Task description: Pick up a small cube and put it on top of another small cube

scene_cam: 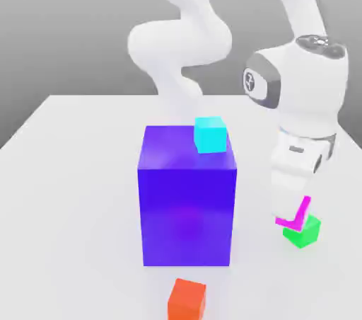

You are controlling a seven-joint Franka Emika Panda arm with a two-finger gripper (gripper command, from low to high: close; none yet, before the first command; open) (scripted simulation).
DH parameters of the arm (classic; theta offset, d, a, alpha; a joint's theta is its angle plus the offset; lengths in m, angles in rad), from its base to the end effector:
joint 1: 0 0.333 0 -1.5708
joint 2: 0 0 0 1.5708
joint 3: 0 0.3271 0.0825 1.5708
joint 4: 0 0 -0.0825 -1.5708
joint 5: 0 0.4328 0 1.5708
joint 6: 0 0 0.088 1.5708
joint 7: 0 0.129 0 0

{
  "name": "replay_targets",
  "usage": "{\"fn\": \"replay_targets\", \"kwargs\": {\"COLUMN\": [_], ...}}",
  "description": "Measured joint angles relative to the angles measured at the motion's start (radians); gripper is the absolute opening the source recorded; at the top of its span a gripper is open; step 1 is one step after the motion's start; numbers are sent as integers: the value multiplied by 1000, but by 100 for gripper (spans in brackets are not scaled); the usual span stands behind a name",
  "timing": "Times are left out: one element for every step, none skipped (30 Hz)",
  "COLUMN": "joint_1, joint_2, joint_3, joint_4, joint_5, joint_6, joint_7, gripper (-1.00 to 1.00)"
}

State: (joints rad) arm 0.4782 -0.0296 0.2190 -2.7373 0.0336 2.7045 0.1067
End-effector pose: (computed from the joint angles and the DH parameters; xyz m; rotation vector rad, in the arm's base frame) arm 0.3209 0.2663 0.1748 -3.0138 -0.8665 0.0102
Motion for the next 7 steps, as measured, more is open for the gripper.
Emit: {"fn": "replay_targets", "kwargs": {"joint_1": [22,35,23,22,28,28,28], "joint_2": [22,52,85,120,150,150,150], "joint_3": [-5,-11,-24,-33,-45,-45,-45], "joint_4": [-7,-10,-10,-10,-8,-8,-8], "joint_5": [-22,-44,-66,-89,-111,-111,-111], "joint_6": [30,63,96,129,158,158,158], "joint_7": [-1,7,19,33,47,47,47], "gripper": [-100,-100,-100,-100,100,100,100]}}
